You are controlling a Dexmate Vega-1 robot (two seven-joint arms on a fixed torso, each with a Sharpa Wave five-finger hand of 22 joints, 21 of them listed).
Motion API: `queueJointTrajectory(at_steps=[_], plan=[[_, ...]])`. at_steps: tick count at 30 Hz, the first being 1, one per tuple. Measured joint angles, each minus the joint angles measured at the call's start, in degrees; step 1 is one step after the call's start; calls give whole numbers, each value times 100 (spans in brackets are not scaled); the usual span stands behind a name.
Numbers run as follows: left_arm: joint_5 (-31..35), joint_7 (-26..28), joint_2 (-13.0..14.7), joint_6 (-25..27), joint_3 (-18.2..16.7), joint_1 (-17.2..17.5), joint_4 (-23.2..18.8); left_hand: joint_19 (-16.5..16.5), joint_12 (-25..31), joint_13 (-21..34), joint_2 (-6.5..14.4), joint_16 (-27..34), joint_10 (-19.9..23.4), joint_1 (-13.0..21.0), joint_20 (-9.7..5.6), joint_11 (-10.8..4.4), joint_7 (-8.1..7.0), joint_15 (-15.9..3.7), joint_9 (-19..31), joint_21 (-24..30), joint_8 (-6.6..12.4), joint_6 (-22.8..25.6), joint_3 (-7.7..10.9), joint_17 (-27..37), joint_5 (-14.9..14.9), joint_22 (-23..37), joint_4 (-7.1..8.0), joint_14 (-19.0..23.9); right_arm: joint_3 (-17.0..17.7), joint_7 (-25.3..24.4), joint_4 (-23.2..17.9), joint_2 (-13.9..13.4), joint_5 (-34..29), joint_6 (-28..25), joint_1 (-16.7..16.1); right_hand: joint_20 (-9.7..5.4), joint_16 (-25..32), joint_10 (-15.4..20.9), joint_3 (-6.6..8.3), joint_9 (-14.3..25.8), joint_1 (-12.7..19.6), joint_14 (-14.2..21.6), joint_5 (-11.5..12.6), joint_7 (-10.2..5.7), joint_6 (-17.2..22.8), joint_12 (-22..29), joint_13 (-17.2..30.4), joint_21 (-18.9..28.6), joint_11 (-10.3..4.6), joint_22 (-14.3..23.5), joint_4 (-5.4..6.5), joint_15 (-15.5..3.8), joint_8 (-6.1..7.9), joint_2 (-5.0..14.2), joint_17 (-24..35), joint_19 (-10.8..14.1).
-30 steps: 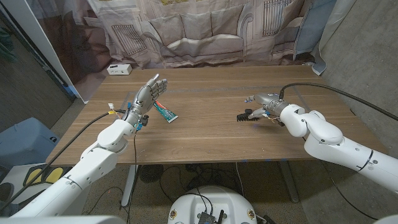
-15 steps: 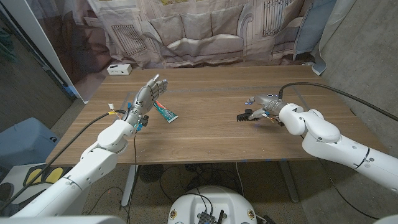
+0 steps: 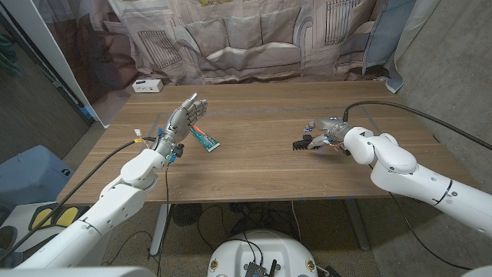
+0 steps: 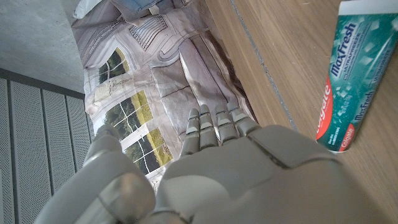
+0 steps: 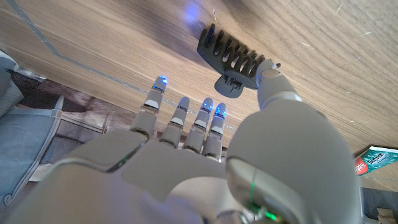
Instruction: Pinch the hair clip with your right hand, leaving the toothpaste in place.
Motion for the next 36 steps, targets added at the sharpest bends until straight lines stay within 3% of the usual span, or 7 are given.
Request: queueJointTrajectory(at_steps=[11, 22, 36], plan=[[-20, -39, 24, 0, 7, 0, 40, 0, 0, 0, 0, 0, 31, 0, 0, 31, 0, 0, 0, 0, 0, 0, 0, 0, 0, 0, 0, 0, -115, 101, 98, 61, 13, -50, 121, 0, 0, 165, -24, 1, -43, 43, 0, -103, 164, 0, 0, -44, -102, 0, 23, 18, 43, 43, 27, 0], [-59, -75, 3, 3, 30, -44, 108, 0, -3, 0, 0, 0, 31, 0, 0, 31, 0, 0, 0, 0, 0, 0, 0, 0, 0, 0, 0, -1, -215, 114, 159, 128, -54, -70, 206, -3, 22, 208, -24, 1, -43, 50, 0, -124, 225, 0, 0, -44, -105, 0, 23, 10, 43, 43, 26, 2], [-84, -80, -27, -1, 27, -102, 191, 0, -27, 0, 0, -18, 31, 0, 0, 31, 0, -1, 0, -3, 0, -1, 0, 0, 1, 0, 0, -1, -363, 214, 285, 230, -260, -157, 337, -10, 85, 513, -68, 2, 3, 280, 45, -215, 542, 22, 0, -44, -164, -1, 27, -10, 109, 88, 25, 215]])
